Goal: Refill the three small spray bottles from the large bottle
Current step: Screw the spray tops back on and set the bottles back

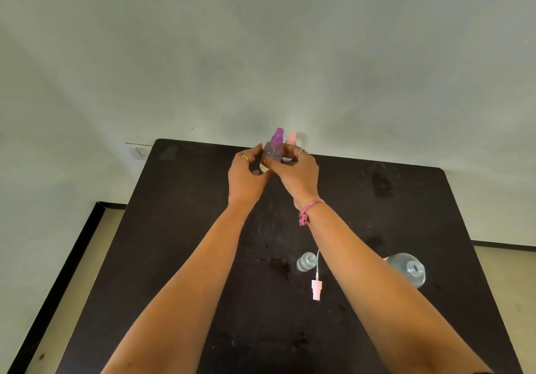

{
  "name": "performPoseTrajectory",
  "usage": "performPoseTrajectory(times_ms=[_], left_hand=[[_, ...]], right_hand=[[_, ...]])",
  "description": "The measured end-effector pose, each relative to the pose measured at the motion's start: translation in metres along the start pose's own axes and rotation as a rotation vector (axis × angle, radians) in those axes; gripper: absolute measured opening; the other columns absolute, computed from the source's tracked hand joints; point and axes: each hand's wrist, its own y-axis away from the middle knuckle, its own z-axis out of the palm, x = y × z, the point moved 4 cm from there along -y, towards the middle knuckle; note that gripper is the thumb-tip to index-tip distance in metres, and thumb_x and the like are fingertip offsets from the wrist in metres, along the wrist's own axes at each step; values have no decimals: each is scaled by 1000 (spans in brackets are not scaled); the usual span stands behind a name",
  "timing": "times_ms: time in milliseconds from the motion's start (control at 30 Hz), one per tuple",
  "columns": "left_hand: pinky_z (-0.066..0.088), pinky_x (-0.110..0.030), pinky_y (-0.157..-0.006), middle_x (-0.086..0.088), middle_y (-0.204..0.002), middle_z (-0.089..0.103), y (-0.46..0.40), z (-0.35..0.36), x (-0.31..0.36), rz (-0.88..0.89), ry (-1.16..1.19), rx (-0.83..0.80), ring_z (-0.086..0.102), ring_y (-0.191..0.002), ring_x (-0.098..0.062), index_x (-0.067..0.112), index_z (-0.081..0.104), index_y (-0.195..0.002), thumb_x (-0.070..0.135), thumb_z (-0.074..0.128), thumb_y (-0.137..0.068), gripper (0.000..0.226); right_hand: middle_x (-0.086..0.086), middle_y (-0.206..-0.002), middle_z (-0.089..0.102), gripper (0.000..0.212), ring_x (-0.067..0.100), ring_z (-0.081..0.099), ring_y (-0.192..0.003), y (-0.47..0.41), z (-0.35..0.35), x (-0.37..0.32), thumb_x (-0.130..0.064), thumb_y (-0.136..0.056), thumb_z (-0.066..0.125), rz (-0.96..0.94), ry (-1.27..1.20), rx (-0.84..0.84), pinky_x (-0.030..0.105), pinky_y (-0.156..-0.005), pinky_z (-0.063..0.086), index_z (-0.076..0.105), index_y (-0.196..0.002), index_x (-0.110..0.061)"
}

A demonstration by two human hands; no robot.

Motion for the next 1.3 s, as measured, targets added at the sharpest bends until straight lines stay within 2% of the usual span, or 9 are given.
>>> performPoseTrajectory(times_ms=[200,333,433,633,733,867,1067,1200,1300], left_hand=[[41,0,-73,3,-129,58,-25,-30,-35,-66,-87,113,53,-111,-4,20,60,-128,10,68,-88,42],[50,-19,-91,3,-122,64,-34,-46,-53,-127,-54,156,61,-107,-7,23,64,-122,13,64,-92,31],[50,-17,-89,3,-119,66,-37,-52,-65,-180,-34,160,63,-104,-8,20,65,-122,10,62,-93,31],[53,-37,-98,5,-113,66,-41,-56,-90,-265,-20,149,63,-104,-10,22,66,-118,7,60,-94,29],[53,-39,-98,5,-112,66,-42,-55,-98,-288,-13,139,63,-103,-10,21,66,-118,6,61,-93,29],[54,-37,-97,10,-106,66,-42,-53,-105,-314,-5,116,63,-102,-8,23,66,-116,7,61,-93,28],[53,-33,-97,9,-109,65,-38,-51,-111,-347,-11,96,62,-101,-5,23,66,-117,7,60,-94,28],[53,-30,-94,11,-107,65,-32,-47,-110,-351,-12,91,61,-97,-3,23,66,-116,7,60,-94,28],[54,-29,-90,8,-110,67,-25,-44,-109,-351,-5,78,62,-96,-4,23,66,-116,7,61,-93,28]], right_hand=[[1,-114,66,48,12,61,-102,-39,19,48,-22,-75,82,116,69,69,23,-95,44,64,-120,-15],[5,-112,65,51,16,62,-100,-62,35,72,-20,-78,80,212,101,100,21,-90,45,62,-125,-14],[6,-113,65,49,21,64,-103,-75,50,84,-20,-78,79,258,89,134,33,-97,49,63,-124,-14],[2,-114,65,44,13,60,-97,-92,67,88,-13,-80,77,264,1,226,28,-93,49,63,-122,-13],[2,-109,65,38,11,58,-92,-102,73,87,-14,-82,75,254,4,247,18,-84,43,64,-119,-12],[1,-103,64,31,12,58,-91,-113,76,88,-16,-85,73,256,26,279,17,-80,41,65,-115,-10],[5,-112,65,41,15,60,-95,-115,83,91,-18,-87,71,261,31,280,20,-80,42,60,-126,-12],[2,-101,63,48,15,60,-91,-109,80,85,-17,-88,69,278,29,246,20,-80,43,54,-133,-9],[-7,-91,59,51,17,64,-90,-97,73,88,-10,-82,74,274,-8,230,36,-89,55,54,-130,-8]])
